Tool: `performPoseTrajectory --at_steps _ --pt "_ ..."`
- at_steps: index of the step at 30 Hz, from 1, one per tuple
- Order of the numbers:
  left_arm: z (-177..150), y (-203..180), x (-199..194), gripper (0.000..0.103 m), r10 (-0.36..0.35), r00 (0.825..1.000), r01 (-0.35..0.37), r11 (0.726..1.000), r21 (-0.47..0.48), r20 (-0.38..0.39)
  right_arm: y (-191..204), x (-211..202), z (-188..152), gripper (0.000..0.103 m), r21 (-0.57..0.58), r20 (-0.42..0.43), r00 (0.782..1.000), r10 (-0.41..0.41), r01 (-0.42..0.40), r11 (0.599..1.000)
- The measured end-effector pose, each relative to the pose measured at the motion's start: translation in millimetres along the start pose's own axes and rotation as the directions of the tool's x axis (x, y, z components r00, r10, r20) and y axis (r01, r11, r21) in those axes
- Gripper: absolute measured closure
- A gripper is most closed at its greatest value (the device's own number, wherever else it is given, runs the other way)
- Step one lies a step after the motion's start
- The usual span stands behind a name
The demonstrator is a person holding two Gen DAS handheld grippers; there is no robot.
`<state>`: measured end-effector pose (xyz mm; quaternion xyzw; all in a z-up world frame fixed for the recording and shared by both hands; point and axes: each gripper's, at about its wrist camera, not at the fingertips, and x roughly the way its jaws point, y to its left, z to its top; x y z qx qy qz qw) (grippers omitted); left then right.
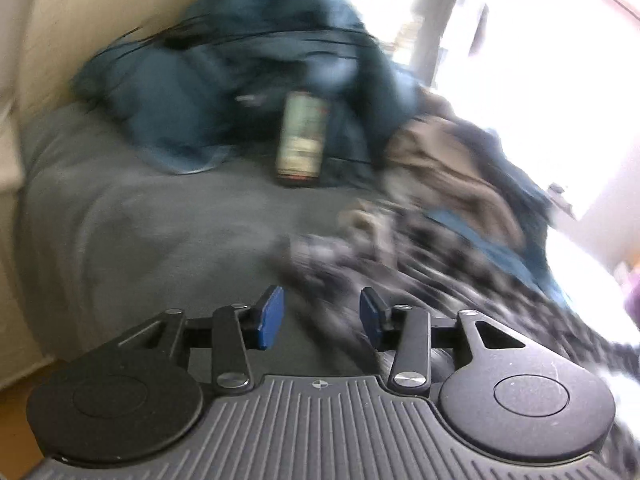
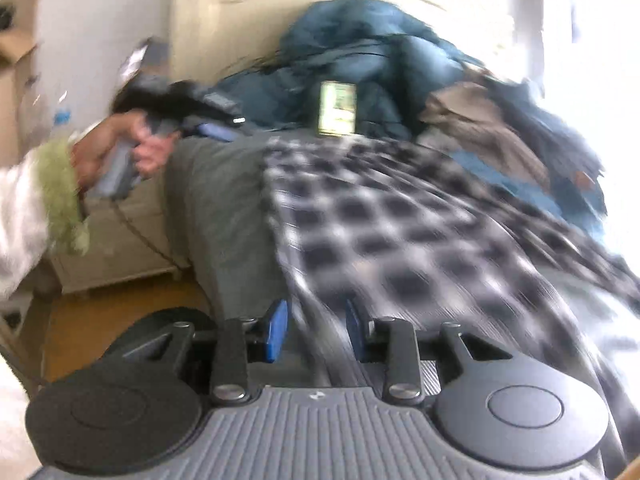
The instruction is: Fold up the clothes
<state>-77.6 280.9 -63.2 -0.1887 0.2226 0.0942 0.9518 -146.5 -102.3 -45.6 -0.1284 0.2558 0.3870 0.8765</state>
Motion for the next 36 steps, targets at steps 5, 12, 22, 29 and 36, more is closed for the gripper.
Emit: performPoseTrajectory --at_steps 5,12,22,29,36 --pt "-30 -46 2 0.056 -0.099 0.991 0.110 0.987 0.116 -0.094 -42 -48 -22 0.068 0.189 0.003 0.995 -0.102 0.100 0.977" --pt "-64 -44 24 0.056 0.037 0.977 -0.003 0.987 0.159 -0.211 -92 -147 -64 0.068 0.442 0.037 0.968 -0.247 0.206 0.873" --pt "-54 -155 -33 0.050 -0.203 0.964 0.252 0.904 0.345 -0.171 -155 -320 -172 0.062 0.801 -0.069 0.752 -0.655 0.433 0.413" --pt "-100 -287 -28 0.047 -0.403 0.849 0.525 0.720 0.455 -0.341 -198 -352 -230 0.057 0.887 -0.211 0.702 -0.680 0.429 0.168" --pt "-147 -362 -6 0.047 -0.413 0.787 0.614 0.593 0.520 -0.458 -261 -345 -253 0.053 0.880 -0.251 0.713 -0.655 0.450 0.153"
